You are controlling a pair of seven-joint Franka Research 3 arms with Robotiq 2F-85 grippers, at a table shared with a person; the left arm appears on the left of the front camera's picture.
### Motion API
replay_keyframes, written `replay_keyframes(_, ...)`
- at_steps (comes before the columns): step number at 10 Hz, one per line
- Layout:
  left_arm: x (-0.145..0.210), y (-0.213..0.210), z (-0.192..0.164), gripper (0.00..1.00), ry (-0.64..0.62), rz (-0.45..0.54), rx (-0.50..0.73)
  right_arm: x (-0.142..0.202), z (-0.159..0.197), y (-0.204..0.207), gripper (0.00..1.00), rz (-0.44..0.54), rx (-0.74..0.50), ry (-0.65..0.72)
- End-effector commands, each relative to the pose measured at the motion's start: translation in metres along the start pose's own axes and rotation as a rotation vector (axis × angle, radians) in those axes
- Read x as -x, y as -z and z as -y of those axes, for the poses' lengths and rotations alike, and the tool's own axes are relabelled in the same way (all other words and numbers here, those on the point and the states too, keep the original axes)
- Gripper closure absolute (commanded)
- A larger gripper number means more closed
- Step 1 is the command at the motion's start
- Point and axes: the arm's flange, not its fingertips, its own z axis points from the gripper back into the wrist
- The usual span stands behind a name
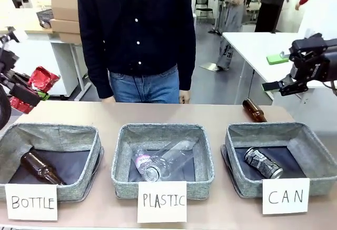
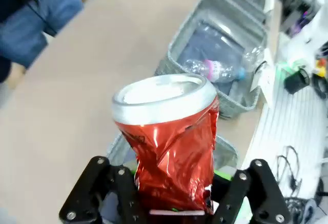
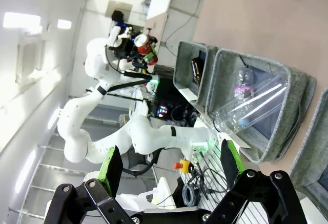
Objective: Sort the can waste into the basket.
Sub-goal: Pick up the can waste from the table and place it in the right Fabric basket.
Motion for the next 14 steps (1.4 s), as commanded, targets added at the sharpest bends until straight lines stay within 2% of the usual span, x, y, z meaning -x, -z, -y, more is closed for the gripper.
replay_keyframes(1,-0.016,0.002,-0.037,1.00,-0.109,-0.038,-0.021,-0.001,0.000,-0.001,0.00,-0.009,0.000,-0.019)
replay_keyframes(3,-0.016,0.002,-0.037,1.00,-0.109,-0.038,-0.021,-0.001,0.000,-0.001,0.00,-0.009,0.000,-0.019)
replay_keyframes(4,-0.005,0.003,-0.024,1.00,-0.067,-0.017,-0.015,0.000,0.000,0.000,0.00,0.000,0.000,0.001)
replay_keyframes(5,-0.032,0.037,-0.030,1.00,0.045,0.100,0.115,0.001,-0.022,-0.017,0.00,0.018,0.108,-0.047)
replay_keyframes(6,-0.080,0.070,-0.017,1.00,0.172,0.171,0.165,0.017,-0.033,-0.047,0.00,0.028,0.190,-0.087)
replay_keyframes(7,-0.124,0.094,0.008,1.00,0.295,0.186,0.192,0.037,-0.031,-0.086,0.00,0.064,0.302,-0.082)
replay_keyframes(9,-0.200,0.147,0.075,1.00,0.462,0.219,0.251,0.091,-0.019,-0.172,0.00,0.284,0.442,-0.007)
replay_keyframes(10,-0.239,0.191,0.119,1.00,0.481,0.206,0.242,0.129,-0.009,-0.209,0.00,0.442,0.501,0.049)
replay_keyframes(11,-0.267,0.232,0.157,1.00,0.466,0.248,0.231,0.163,0.002,-0.232,0.00,0.548,0.507,0.099)
replay_keyframes(12,-0.289,0.276,0.192,1.00,0.508,0.220,0.207,0.195,0.018,-0.245,0.00,0.615,0.547,0.162)
replay_keyframes(13,-0.306,0.322,0.211,1.00,0.593,0.239,0.053,0.224,0.031,-0.252,0.00,0.649,0.530,0.202)
replay_keyframes(14,-0.313,0.371,0.230,1.00,0.630,0.203,0.073,0.249,0.044,-0.251,0.00,0.645,0.513,0.205)
